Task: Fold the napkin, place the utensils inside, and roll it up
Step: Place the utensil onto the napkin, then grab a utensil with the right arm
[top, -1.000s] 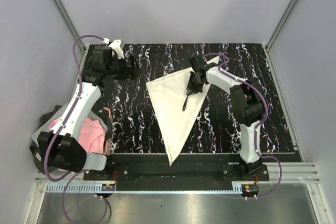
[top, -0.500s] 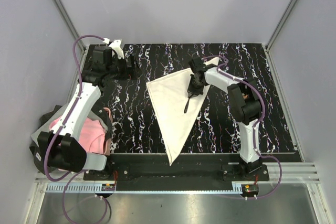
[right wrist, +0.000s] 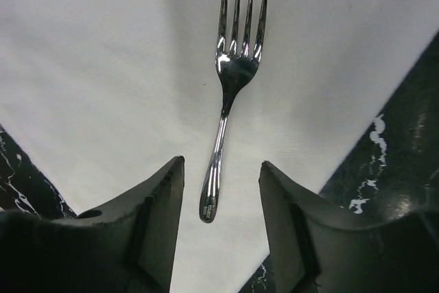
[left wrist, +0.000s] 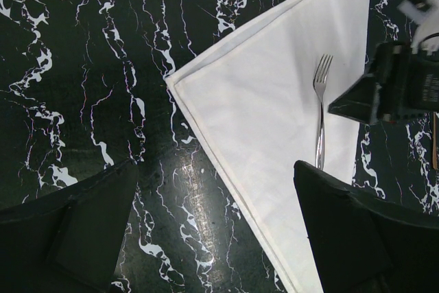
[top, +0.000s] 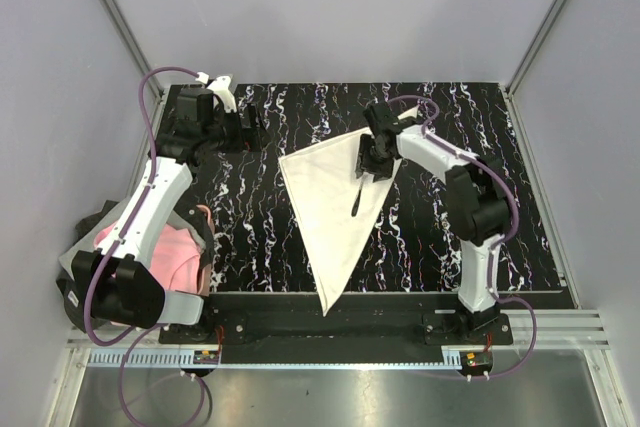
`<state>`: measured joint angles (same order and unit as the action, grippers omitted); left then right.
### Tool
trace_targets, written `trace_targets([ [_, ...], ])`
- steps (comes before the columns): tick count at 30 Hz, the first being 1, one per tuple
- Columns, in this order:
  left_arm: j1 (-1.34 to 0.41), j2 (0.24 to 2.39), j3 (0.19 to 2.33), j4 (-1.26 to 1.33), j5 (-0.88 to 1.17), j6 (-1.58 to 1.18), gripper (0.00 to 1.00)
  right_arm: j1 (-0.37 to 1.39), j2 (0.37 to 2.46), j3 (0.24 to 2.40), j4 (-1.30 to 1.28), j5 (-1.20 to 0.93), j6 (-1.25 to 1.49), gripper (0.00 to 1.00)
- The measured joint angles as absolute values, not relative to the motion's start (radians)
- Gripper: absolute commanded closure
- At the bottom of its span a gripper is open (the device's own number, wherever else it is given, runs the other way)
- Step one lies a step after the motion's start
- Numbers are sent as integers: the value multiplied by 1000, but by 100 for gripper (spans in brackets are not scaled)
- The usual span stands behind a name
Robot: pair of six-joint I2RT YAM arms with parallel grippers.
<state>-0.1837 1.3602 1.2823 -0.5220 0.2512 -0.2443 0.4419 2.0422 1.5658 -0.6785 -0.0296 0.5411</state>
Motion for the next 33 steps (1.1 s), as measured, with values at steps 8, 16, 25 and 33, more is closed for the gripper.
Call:
trace_targets([
  [8, -184, 1360, 1282, -522, 252, -244, 1, 164, 1699, 1345, -670, 9, 391, 43],
  [16, -184, 1360, 1282, -522, 262, -244, 1, -94, 1787, 1267, -684, 100, 216, 52],
  [25, -184, 1360, 1282, -522, 262, -244, 1, -113, 1874, 1267, -674, 123, 116, 60],
  [33, -184, 1360, 1282, -521, 262, -244, 1, -146, 1908, 1267, -658, 104, 76, 64],
])
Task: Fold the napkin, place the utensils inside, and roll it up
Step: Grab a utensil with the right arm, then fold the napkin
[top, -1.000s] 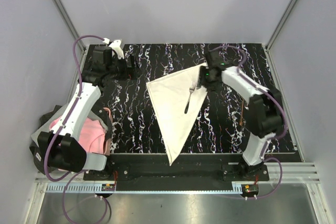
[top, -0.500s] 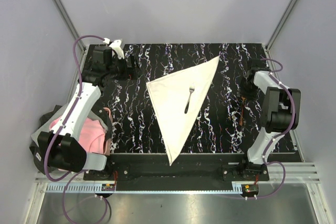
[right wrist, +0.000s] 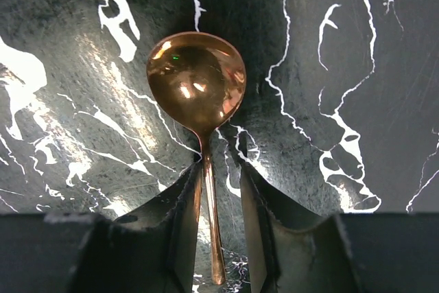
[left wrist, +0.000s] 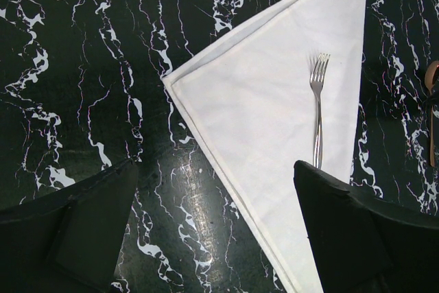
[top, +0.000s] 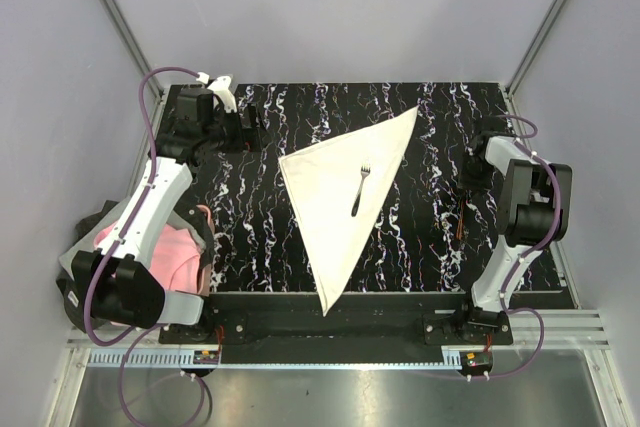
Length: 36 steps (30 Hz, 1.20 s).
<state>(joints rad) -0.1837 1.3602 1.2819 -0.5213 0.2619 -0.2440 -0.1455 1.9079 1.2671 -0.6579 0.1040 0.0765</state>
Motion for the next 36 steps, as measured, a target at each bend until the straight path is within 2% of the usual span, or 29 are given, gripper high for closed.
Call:
trace_targets([
  [5, -184, 1360, 1282, -521, 262, -244, 1, -147, 1909, 1266, -646, 85, 59, 67],
  [6, -184, 1360, 1282, -521, 263, -244, 1, -147, 1909, 1264, -643, 81, 58, 76],
  [10, -184, 1360, 1282, -521, 267, -244, 1, -147, 1909, 1261, -633, 57, 58, 100],
  [18, -184, 1360, 1282, -521, 277, -244, 1, -154, 1903, 1253, -623, 22, 71, 100],
  [25, -184, 1360, 1282, -520, 286, -245, 1, -139, 1863, 1197, -598, -103, 159, 100],
  [36, -184, 1360, 1265, -501, 308, -262, 1, 121, 1831, 1252, -628, -135, 319, 100],
])
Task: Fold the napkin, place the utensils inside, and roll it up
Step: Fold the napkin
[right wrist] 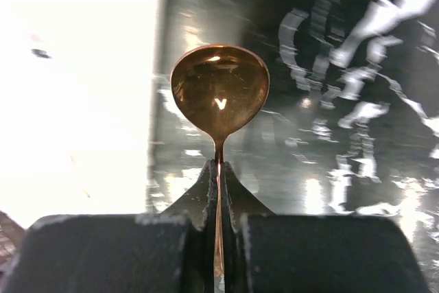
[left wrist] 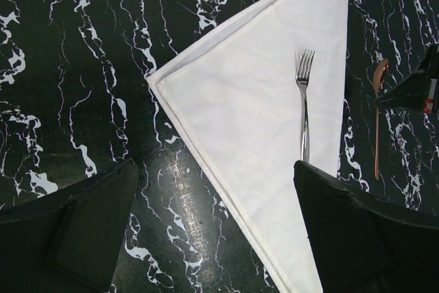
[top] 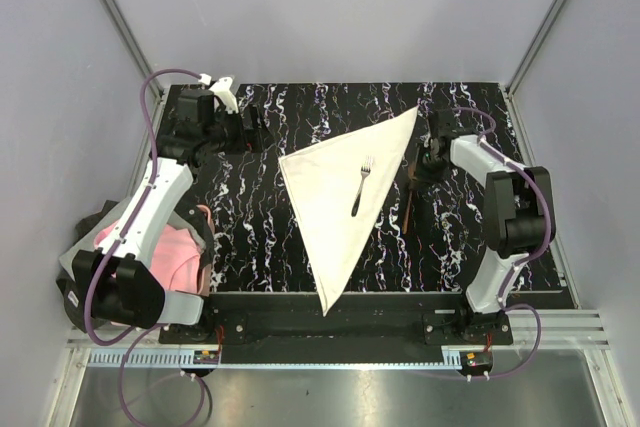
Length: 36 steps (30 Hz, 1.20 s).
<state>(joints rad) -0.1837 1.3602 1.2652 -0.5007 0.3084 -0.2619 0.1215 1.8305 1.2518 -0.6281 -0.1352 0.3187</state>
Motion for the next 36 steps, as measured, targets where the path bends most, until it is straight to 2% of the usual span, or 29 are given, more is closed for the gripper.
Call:
trace_targets([
  [13, -184, 1360, 1265, -498, 319, -263, 1, 273, 1991, 1545, -635, -152, 461, 100],
  [36, -184, 1349, 1265, -491, 334, -270, 1, 318, 2128, 1567, -649, -154, 595, 100],
])
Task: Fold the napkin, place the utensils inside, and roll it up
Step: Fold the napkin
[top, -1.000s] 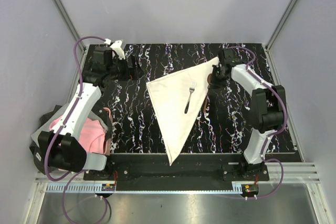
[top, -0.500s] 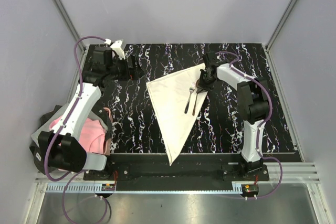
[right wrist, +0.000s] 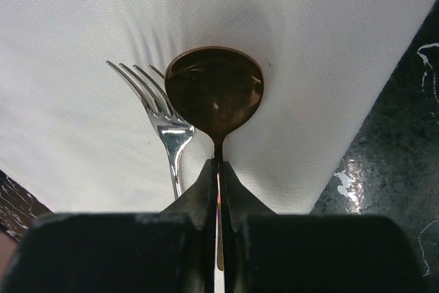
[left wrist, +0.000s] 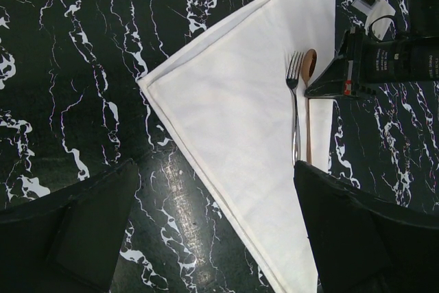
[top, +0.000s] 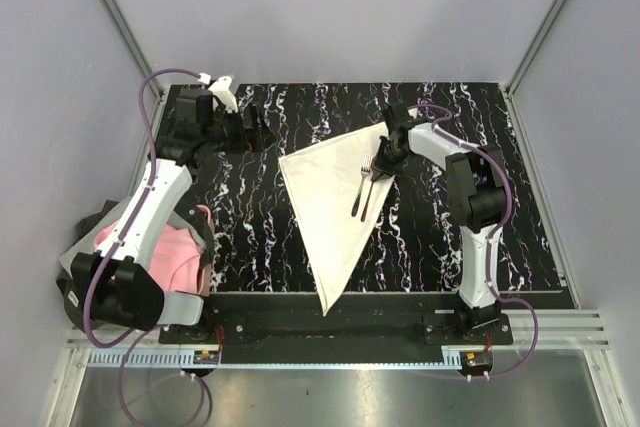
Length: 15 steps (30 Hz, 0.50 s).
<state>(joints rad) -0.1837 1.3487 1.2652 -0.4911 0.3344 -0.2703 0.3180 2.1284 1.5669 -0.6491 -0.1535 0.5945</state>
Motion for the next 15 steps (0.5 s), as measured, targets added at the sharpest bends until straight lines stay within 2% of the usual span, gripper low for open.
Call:
trace_targets([
  [6, -184, 1348, 1265, -491, 336, -271, 1, 323, 2129, 1567, -647, -154, 609, 100],
  [10, -184, 1347, 1265, -491, 338, -271, 1, 324, 2134, 1571, -648, -163, 621, 63],
  [13, -184, 1347, 1265, -491, 337, -271, 1, 324, 2140, 1579, -642, -187, 626, 44],
  [15, -184, 1347, 1265, -491, 337, -270, 1, 326, 2140, 1584, -636, -199, 623, 40],
])
